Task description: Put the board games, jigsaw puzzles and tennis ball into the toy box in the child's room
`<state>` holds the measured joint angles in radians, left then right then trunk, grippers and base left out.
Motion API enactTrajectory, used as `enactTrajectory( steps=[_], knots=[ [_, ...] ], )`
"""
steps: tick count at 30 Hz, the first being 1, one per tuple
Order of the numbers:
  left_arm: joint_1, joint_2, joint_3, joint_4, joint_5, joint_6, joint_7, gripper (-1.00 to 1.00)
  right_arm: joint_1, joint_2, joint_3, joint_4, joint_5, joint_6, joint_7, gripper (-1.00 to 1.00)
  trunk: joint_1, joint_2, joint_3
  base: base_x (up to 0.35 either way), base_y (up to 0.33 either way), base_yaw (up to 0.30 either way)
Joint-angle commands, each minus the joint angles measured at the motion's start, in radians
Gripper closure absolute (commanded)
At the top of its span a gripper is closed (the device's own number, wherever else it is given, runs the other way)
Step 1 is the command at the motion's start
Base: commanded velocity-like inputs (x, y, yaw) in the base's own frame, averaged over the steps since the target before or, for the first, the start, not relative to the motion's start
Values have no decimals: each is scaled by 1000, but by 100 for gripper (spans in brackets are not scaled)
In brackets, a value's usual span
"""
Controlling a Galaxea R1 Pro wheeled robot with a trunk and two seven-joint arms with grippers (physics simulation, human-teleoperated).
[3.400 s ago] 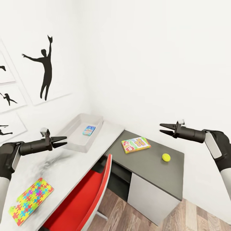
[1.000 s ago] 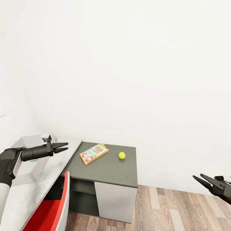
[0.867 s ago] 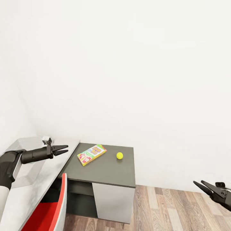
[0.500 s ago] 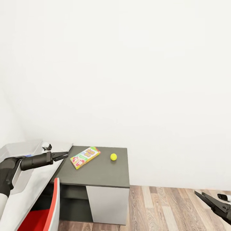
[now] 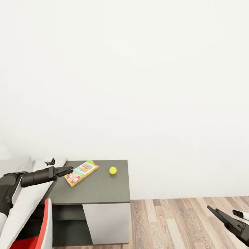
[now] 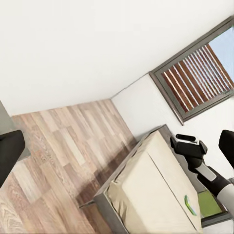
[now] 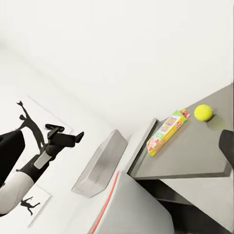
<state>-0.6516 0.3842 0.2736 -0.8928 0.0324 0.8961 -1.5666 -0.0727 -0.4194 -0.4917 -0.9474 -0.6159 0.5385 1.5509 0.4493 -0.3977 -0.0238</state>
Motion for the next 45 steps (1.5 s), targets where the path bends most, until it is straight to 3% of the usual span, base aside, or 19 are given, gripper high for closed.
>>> enactTrajectory(
  steps=[1, 9, 21, 30, 45],
  knots=[
    [0, 0, 0, -2, -1, 11, -4, -100, -1, 1, -4, 0, -4, 11, 3, -100, 1, -2, -2, 0, -121, -260],
    [2, -4, 0, -10, 0, 10, -4, -100, -1, 20, -19, -2, -10, 1, 0, -100, 1, -2, -2, 0, -183, -273],
    [3, -5, -2, -17, 0, 9, -4, -100, -1, 27, -25, -3, -13, -1, 0, -100, 1, -2, -1, 0, -239, -280],
    [3, -6, -1, -18, 0, -4, -4, -100, -1, 26, -28, -3, -14, -1, 0, -100, 1, -2, 3, 0, -49, -281],
    [3, -14, -3, -18, 0, -9, -4, -100, -1, 26, -66, 2, -15, 0, 0, -100, 1, -2, 8, 0, -4, -281]
  ],
)
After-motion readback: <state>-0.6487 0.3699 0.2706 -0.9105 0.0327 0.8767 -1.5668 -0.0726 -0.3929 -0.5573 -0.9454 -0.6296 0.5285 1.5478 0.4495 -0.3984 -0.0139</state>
